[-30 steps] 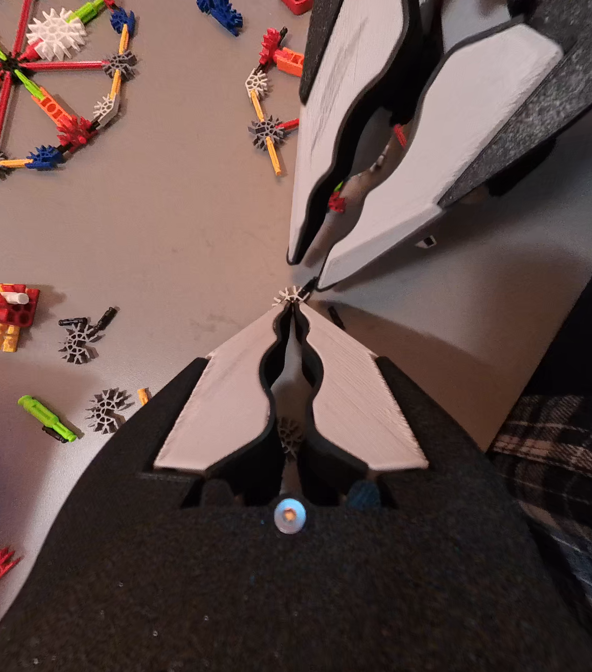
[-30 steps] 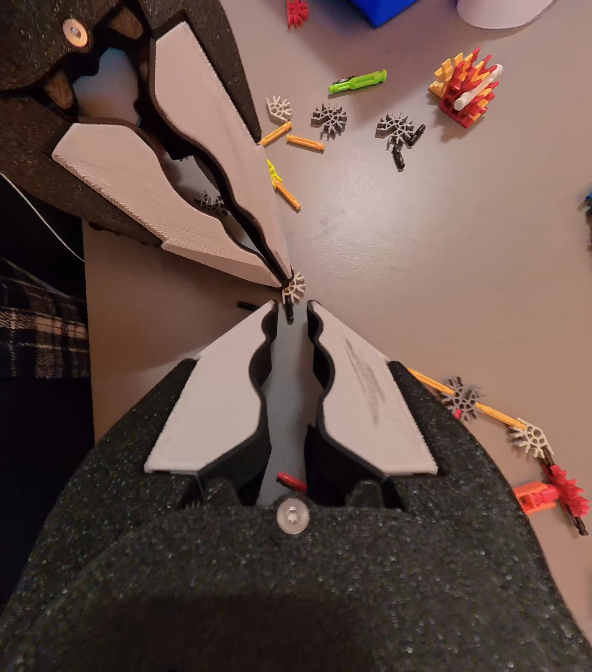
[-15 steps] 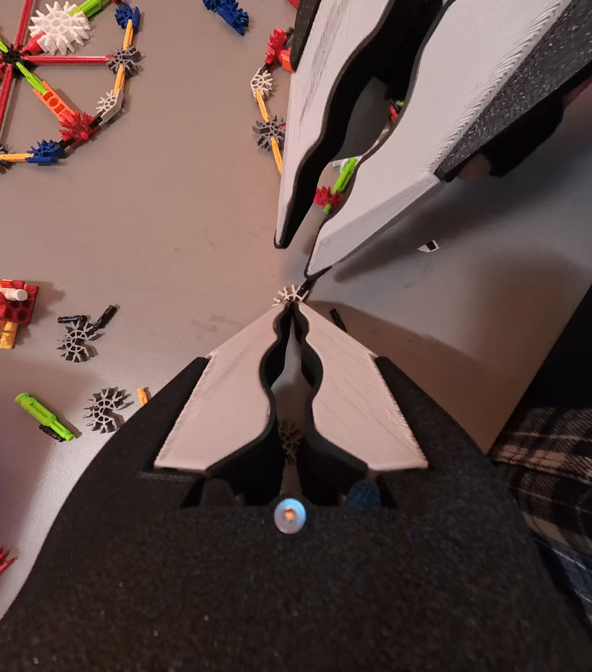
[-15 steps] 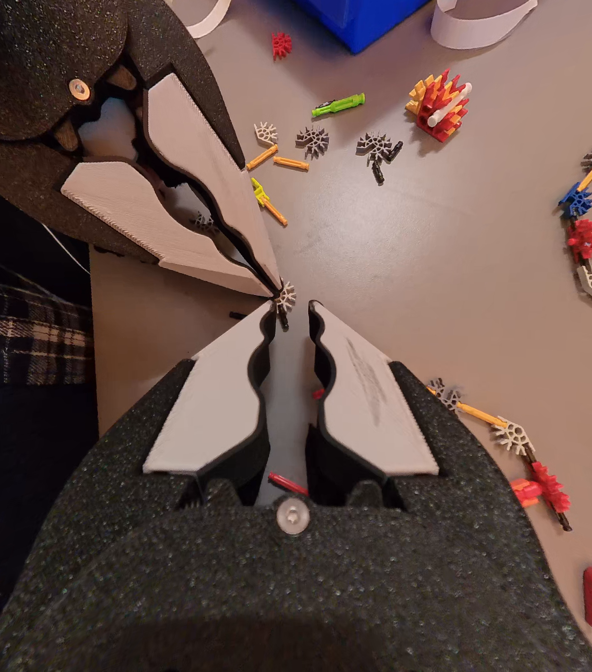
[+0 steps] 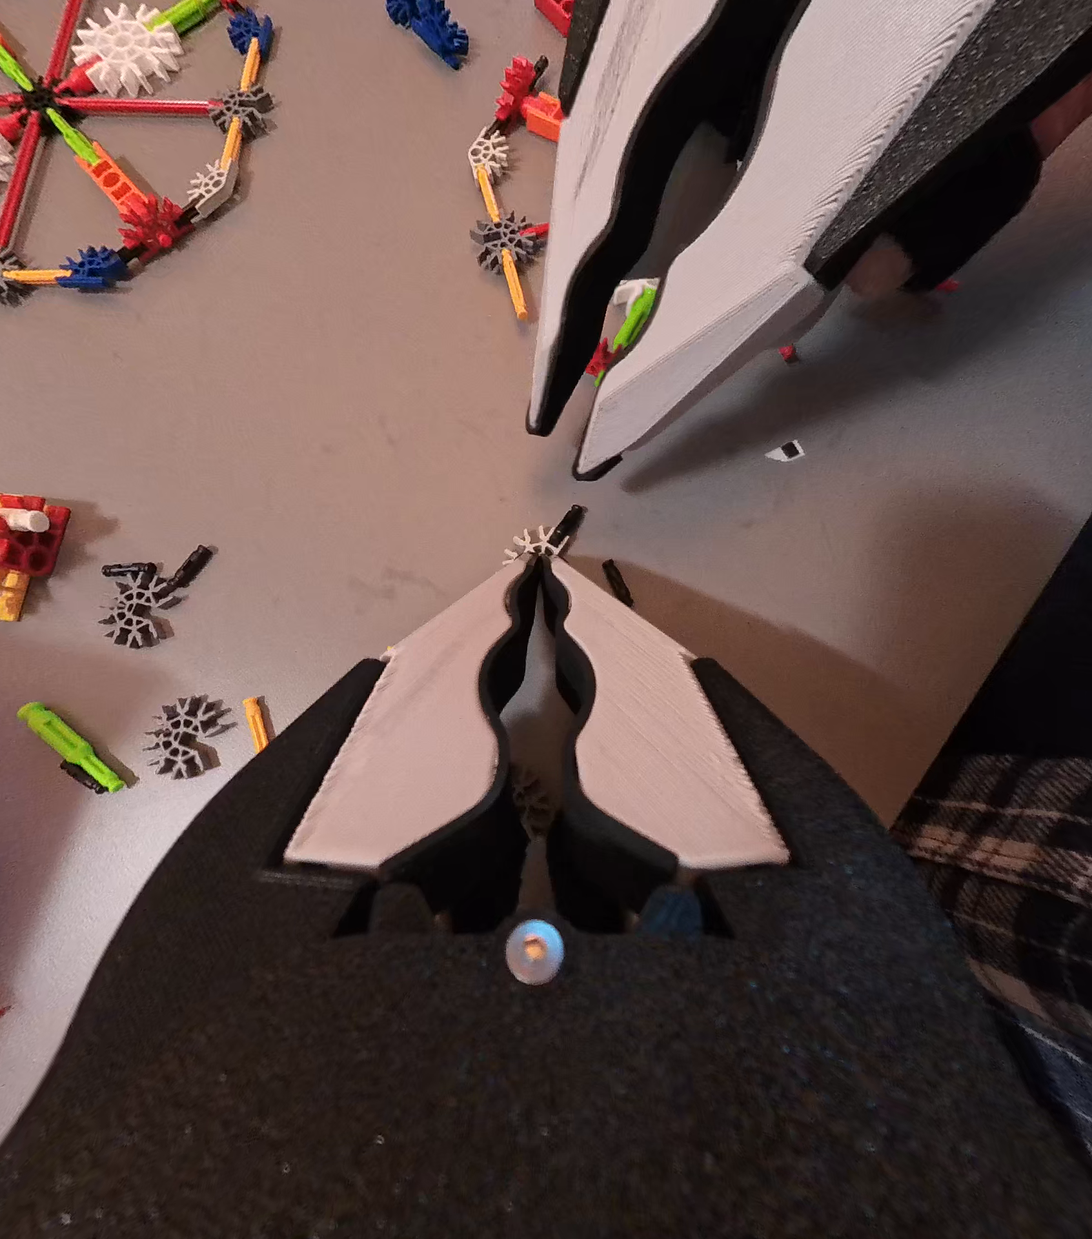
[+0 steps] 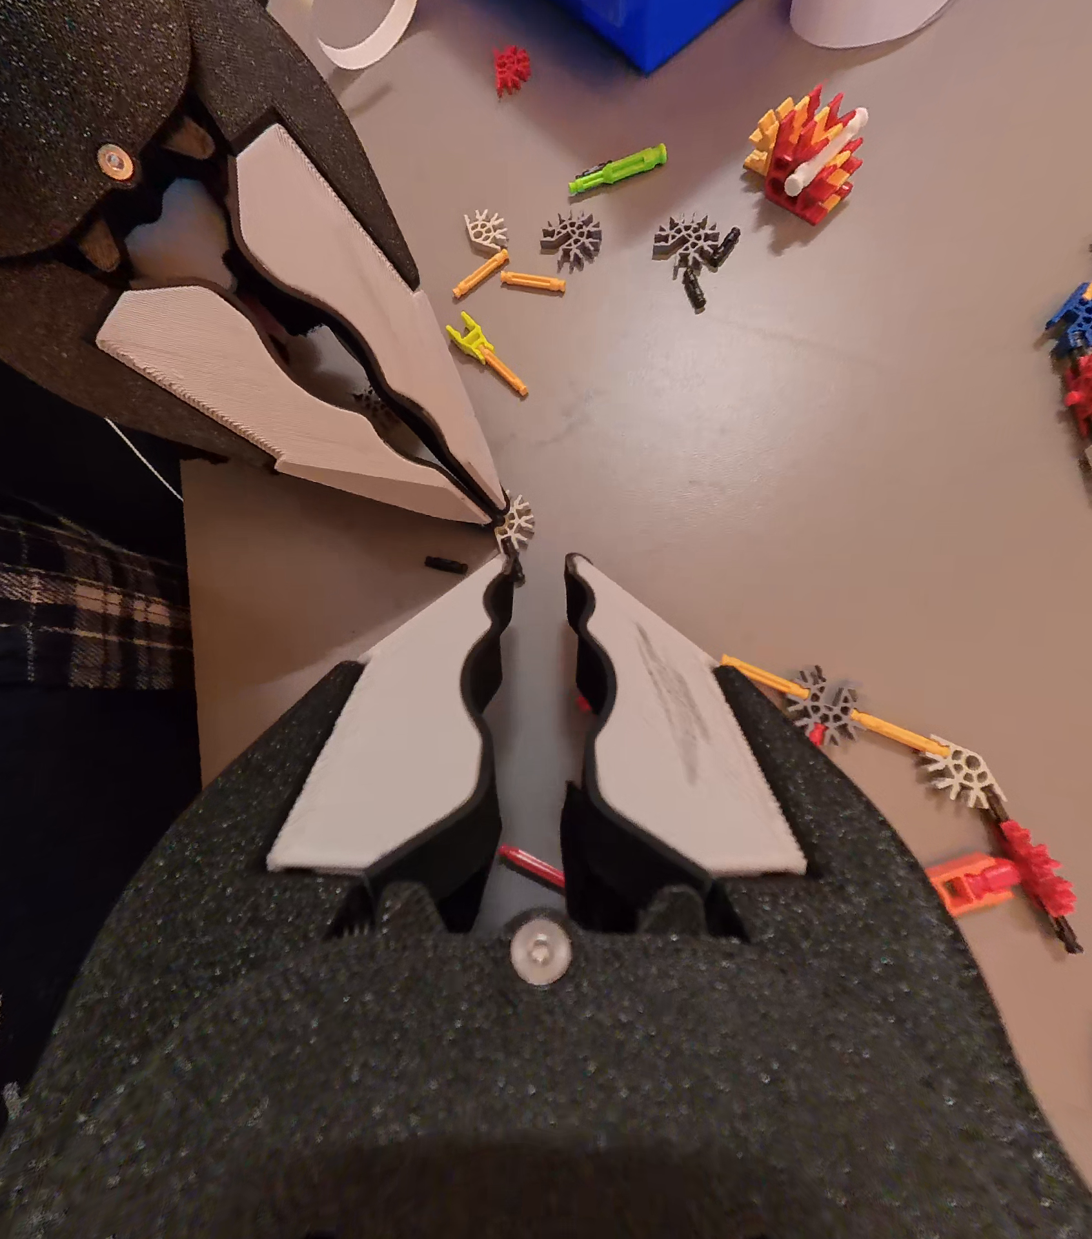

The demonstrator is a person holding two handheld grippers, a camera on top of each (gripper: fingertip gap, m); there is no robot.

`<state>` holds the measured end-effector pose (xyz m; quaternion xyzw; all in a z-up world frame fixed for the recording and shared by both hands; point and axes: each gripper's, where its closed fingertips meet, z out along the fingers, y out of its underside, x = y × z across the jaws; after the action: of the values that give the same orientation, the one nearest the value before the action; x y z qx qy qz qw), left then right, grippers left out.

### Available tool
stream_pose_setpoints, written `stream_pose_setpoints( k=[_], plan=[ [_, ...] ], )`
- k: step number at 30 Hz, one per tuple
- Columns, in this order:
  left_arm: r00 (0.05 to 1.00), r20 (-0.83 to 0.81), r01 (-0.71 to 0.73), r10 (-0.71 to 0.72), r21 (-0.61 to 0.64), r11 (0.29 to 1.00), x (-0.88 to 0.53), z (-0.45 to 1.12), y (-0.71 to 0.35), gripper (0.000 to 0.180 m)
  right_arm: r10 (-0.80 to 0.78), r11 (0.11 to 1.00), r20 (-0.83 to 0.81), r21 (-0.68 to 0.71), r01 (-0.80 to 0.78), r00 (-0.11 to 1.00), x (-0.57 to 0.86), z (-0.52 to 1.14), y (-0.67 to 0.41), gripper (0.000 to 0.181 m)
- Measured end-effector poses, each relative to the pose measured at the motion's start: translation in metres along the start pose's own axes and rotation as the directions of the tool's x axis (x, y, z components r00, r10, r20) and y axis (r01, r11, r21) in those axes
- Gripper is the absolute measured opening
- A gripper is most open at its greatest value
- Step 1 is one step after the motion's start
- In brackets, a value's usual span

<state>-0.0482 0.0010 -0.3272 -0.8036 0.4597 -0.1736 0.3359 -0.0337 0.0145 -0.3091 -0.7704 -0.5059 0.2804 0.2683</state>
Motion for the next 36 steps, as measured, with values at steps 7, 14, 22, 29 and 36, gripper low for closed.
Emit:
stream_pose_setpoints(
  k=[7,14,22,29,36],
  plan=[
    [1.000,0.003,0.010,-0.010,0.012,1.000,0.000,0.000,-0.002,0.000,0.014,1.000,0.012,-0.006,-0.014,1.000,-0.002,0.004,0.002,0.014],
    [1.000,-0.002,0.015,-0.015,0.020,1.000,0.000,0.000,-0.004,0.000,0.000,1.000,-0.007,-0.021,0.000,1.000,-0.001,0.013,0.000,0.014],
    [1.000,-0.004,0.013,-0.012,0.022,1.000,-0.001,0.000,-0.006,0.000,-0.007,0.999,-0.011,-0.034,0.007,1.000,0.000,0.016,0.001,0.013],
    [1.000,-0.007,0.014,-0.014,0.024,1.000,-0.002,-0.001,-0.006,0.000,-0.007,0.999,-0.005,-0.041,0.007,1.000,-0.001,0.018,0.003,0.013],
    [1.000,-0.009,0.011,-0.011,0.026,1.000,-0.003,-0.001,-0.005,0.000,0.006,0.996,0.031,-0.089,-0.003,0.999,-0.008,0.020,0.004,0.000]
  ],
)
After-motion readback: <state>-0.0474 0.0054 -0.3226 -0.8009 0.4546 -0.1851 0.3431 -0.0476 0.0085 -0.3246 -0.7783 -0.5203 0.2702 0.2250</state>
